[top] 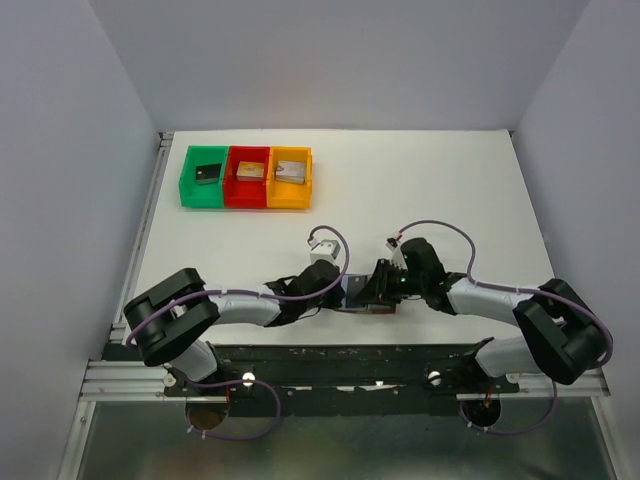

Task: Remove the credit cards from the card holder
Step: Remove the credit card from the card holder.

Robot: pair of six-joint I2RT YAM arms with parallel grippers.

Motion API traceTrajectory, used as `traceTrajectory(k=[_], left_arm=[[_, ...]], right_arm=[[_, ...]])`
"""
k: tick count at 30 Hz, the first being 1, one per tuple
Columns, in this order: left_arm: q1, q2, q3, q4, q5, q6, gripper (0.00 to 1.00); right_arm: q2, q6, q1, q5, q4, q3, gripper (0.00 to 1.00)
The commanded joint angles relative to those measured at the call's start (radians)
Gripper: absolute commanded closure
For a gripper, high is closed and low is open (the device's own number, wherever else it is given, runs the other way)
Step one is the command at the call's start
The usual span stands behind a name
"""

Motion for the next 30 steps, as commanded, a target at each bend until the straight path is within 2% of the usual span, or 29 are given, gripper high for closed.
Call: traceTrajectory(k=[1,18,30], left_arm=[[-0.002,0.056,-0.006,-0.157,0.005,-0.014,1.0],[0.007,0.073,-0.012,-0.197,-0.009,-0.044,1.0],[0.01,0.061,-0.018,-0.205,-0.018,-0.046,1.0]], right_arm=[[-0.031,-0.016,-0.006,0.012,-0.01,0.023,0.7],[-0.09,-0.039,-0.018,0.066,-0.073,0.007,0.71],[-0.116,-0.045,-0.025,0.098,-0.106,0.0,0.76]])
